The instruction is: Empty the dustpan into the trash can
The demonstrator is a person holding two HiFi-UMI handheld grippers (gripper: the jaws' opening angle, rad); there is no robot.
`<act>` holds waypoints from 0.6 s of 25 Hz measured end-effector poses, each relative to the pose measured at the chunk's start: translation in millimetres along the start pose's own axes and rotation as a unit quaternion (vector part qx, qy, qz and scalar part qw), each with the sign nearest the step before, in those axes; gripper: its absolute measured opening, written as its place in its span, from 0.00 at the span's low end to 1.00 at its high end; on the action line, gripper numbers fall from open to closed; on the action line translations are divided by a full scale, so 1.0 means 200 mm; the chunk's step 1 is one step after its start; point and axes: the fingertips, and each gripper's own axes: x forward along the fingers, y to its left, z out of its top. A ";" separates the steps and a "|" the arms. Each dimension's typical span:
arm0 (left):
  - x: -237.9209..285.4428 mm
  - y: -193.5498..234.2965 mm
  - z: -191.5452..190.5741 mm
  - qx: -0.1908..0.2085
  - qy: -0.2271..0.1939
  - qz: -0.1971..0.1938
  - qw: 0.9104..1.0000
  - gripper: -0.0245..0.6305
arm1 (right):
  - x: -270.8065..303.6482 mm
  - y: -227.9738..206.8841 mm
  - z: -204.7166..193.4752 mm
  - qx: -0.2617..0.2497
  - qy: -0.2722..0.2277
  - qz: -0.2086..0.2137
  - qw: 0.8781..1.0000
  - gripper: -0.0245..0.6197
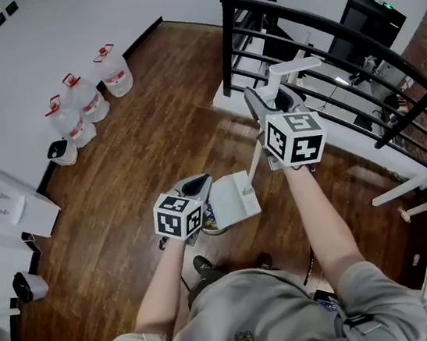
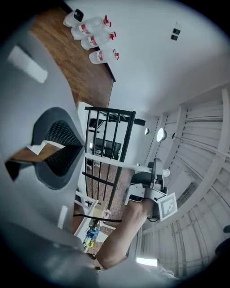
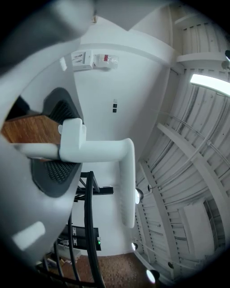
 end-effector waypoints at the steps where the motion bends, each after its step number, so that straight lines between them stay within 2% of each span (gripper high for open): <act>1: 0.03 -0.04 0.01 0.001 0.000 -0.002 1.000 0.04 | -0.04 -0.05 0.03 0.002 -0.006 -0.001 1.000 0.35; 8: 0.23 -0.30 0.05 0.022 0.012 -0.027 0.999 0.04 | -0.26 -0.40 0.14 0.009 -0.037 -0.032 0.999 0.35; 15: 0.38 -0.46 0.06 0.038 0.027 -0.049 0.998 0.04 | -0.42 -0.74 0.05 0.018 -0.035 -0.087 0.995 0.35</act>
